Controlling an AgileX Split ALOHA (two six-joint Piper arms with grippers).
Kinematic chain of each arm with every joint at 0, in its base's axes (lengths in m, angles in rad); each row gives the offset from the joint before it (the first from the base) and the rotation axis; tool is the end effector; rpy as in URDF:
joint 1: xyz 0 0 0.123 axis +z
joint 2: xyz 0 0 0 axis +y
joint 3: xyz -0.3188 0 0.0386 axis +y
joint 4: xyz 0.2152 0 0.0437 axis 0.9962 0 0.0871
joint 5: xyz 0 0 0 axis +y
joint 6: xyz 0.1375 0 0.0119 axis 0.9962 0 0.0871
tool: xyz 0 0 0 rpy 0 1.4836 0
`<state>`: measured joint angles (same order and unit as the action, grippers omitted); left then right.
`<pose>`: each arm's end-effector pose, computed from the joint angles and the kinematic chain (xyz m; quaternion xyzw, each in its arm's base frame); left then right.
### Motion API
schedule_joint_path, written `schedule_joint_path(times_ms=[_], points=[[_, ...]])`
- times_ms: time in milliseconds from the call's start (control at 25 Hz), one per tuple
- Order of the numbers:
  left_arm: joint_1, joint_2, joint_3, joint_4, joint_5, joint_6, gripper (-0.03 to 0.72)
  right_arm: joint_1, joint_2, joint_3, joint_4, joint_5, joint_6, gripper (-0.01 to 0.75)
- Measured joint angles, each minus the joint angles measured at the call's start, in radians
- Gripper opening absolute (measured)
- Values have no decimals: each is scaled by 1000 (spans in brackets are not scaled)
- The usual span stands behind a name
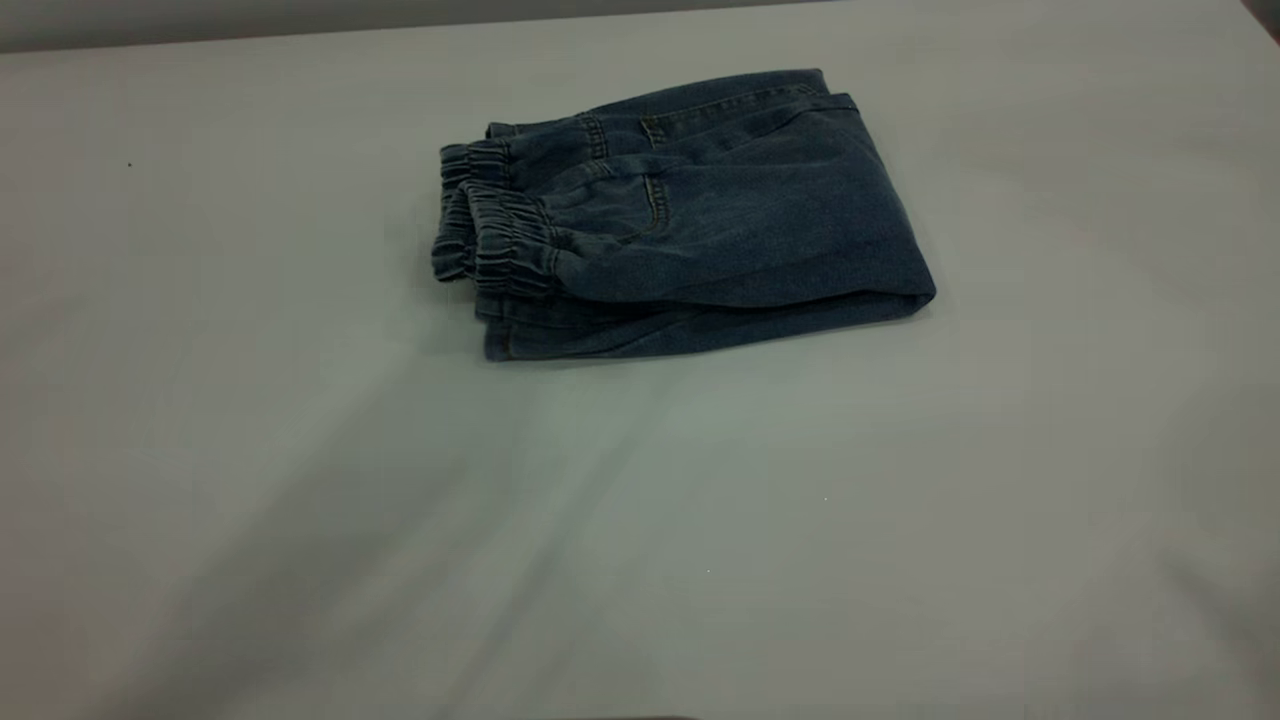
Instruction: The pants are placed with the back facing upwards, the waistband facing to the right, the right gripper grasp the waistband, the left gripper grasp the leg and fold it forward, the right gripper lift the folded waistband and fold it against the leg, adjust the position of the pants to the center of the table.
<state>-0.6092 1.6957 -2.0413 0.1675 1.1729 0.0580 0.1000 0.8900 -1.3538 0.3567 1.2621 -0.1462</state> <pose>0.3129 -0.1925 0.4570 0.2972 0.8620 -0.0289 0.4097 0.0973 0.0559 0.4473 -0.1311 0.8852 0.1666 0.4141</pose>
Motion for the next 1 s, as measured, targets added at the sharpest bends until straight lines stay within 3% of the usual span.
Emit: schedule_joint_path(times_ms=[240, 720, 1000], points=[[0, -332, 314, -3, 0, -16, 497, 0, -214, 33, -29, 7, 46, 594], [0, -1115, 961, -6, 0, -58, 497, 0, -634, 371, -29, 18, 96, 594], [0, -1433, 1216, -6, 0, -58, 497, 0, -833, 563, -67, 18, 97, 594]])
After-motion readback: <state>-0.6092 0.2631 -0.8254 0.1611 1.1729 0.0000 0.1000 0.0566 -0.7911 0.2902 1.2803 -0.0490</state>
